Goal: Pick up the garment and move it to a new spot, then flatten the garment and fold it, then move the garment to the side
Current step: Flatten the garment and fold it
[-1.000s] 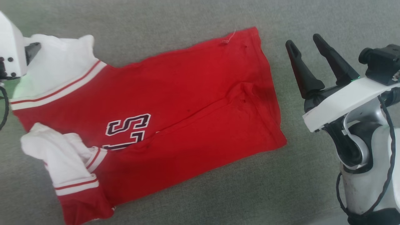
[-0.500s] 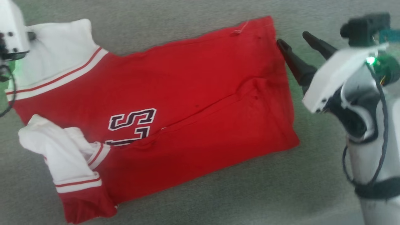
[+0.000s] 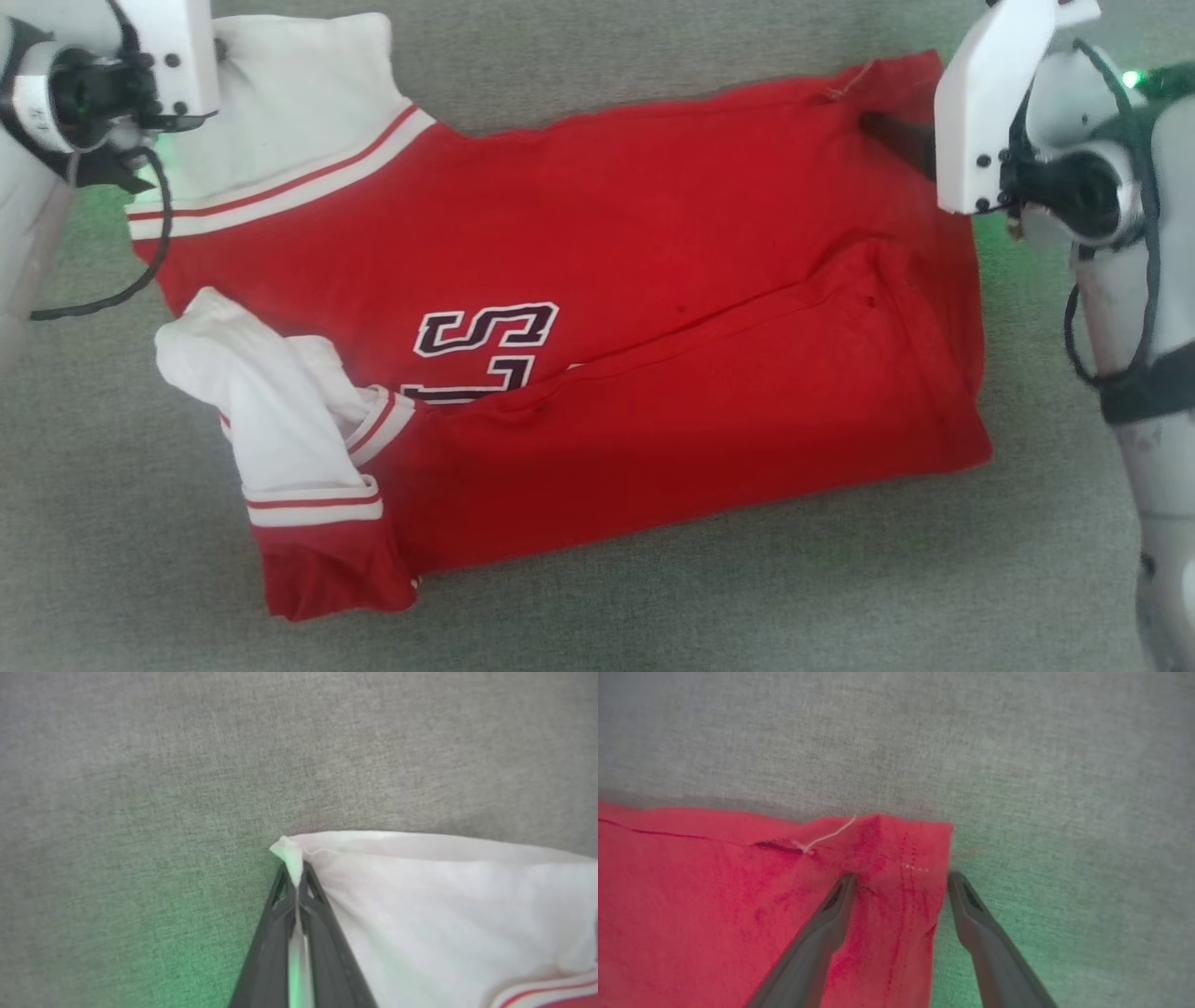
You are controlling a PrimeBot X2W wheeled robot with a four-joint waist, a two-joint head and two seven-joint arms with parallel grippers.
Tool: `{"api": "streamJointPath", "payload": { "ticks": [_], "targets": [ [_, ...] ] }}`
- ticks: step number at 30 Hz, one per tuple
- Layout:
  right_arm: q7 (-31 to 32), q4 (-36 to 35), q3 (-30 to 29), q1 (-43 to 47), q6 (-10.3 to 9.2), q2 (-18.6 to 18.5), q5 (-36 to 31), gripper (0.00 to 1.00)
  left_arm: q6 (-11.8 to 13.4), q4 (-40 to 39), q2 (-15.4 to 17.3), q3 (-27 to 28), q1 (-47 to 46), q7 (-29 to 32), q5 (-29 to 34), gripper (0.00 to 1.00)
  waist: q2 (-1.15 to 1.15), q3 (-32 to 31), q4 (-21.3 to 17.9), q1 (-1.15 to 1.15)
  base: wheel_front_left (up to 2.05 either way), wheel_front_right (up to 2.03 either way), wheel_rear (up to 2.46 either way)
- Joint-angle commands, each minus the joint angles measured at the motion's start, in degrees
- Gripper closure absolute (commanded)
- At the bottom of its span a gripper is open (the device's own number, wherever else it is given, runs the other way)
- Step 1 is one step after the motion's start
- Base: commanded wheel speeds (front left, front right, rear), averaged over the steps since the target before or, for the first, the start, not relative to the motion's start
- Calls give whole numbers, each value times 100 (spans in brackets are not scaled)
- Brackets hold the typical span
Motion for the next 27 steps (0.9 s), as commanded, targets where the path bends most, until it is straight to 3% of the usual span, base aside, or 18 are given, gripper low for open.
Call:
{"api": "streamJointPath", "payload": {
  "ticks": [1,2,3,5,13,23,27],
  "targets": [
    [249,302,232,95,1,87,8,0,-73,127,-204,-157,242,26,-4,100,0,19,59,0,0,0,0],
    [353,447,292,62,1,79,31,28,-86,181,-249,-161,229,3,3,100,0,20,78,0,0,0,0],
    [461,558,368,19,1,68,52,100,-114,221,-295,-162,216,-45,6,100,0,17,95,0,0,0,0],
    [620,747,529,-55,0,-74,-76,100,-164,298,-363,-141,184,-141,-3,100,0,11,128,0,0,0,0],
    [156,744,499,-238,-5,-387,-181,100,-374,564,-548,-132,-34,-365,23,100,0,-225,329,0,0,0,0],
    [-367,-123,362,362,-4,-801,49,100,-597,163,-482,-295,-90,-244,129,100,0,-801,623,0,0,0,0],
    [-290,-562,259,714,-4,-929,142,100,-544,-278,-329,-347,113,-141,117,100,0,-1009,699,0,0,0,0]
  ]
}}
